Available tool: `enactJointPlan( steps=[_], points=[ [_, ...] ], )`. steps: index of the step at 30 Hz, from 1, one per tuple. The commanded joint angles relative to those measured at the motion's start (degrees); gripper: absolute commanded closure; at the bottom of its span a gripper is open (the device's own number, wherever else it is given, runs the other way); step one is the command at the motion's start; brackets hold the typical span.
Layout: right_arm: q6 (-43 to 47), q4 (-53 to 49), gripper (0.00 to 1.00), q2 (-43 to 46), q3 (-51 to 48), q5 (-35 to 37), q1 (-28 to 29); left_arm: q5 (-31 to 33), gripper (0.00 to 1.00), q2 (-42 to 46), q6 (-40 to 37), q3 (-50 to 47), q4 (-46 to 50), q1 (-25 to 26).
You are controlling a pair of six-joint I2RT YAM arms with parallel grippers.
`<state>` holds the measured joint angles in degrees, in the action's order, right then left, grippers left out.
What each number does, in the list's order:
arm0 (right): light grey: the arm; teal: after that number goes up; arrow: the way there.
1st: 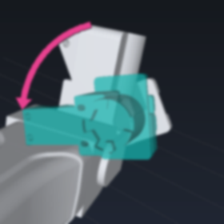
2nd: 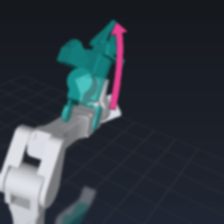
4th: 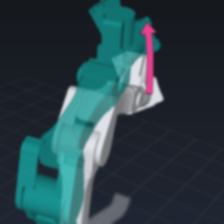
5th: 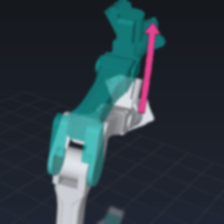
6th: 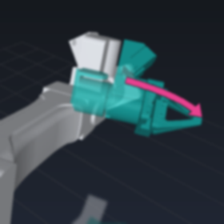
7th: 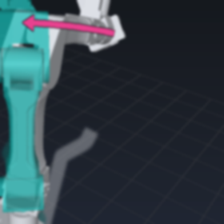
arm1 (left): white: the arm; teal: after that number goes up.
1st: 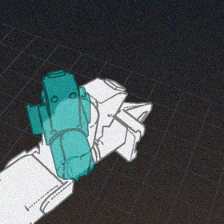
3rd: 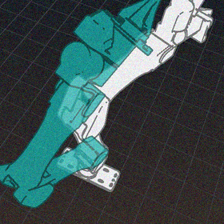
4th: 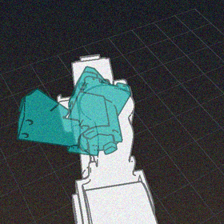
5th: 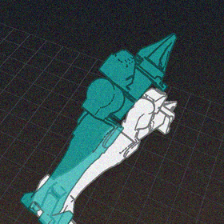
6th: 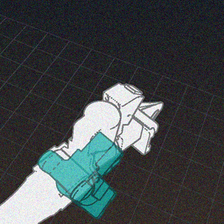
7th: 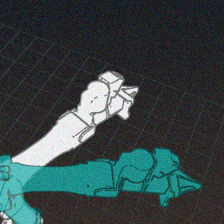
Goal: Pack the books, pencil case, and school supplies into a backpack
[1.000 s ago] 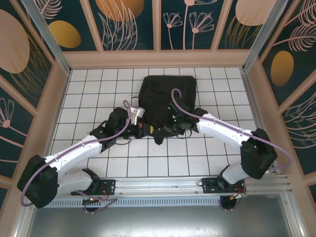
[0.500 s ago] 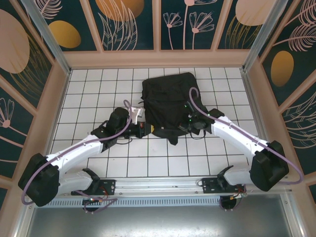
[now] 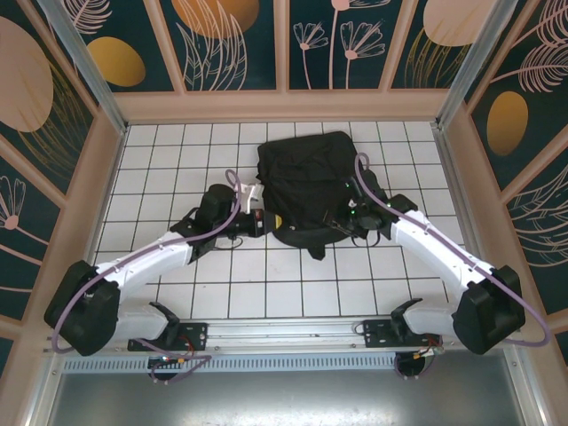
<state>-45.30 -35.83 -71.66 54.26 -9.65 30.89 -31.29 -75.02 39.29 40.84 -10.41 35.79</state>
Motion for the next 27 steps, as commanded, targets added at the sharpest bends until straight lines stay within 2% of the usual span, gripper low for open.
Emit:
enactJointPlan(
  steps=[1,4,9,13,16,21,27],
  points=[
    [-6.9,4.7,0.46,0.3,2.8,-2.7,3.0,-2.5,1.00,-2.0,-0.3,5.2,-2.9,0.4],
    [-17.7,5.9,0.37,0.5,2.5,-3.4,5.5,-2.4,1.00,-3.3,-0.4,7.3,-2.8,0.4],
    [-36.1,15.9,0.33,4.7,-5.2,-3.6,8.6,-2.9,1.00,-3.8,0.2,6.9,-4.0,0.5],
    [-46.2,21.3,0.34,6.3,-9.3,0.5,10.1,-3.1,1.00,-2.9,0.9,4.2,-5.5,0.5],
    [-50.1,22.4,0.43,5.4,-9.8,4.6,11.9,-3.4,1.00,-2.1,2.0,2.4,-7.3,0.8],
    [-52.1,24.1,0.52,0.6,-8.4,3.8,13.2,-3.1,1.00,-1.7,2.5,1.8,-8.2,1.6],
    [-55.8,24.8,0.55,-2.2,-8.7,4.4,16.6,-3.2,1.00,-1.4,3.0,2.0,-9.1,1.9]
  ],
)
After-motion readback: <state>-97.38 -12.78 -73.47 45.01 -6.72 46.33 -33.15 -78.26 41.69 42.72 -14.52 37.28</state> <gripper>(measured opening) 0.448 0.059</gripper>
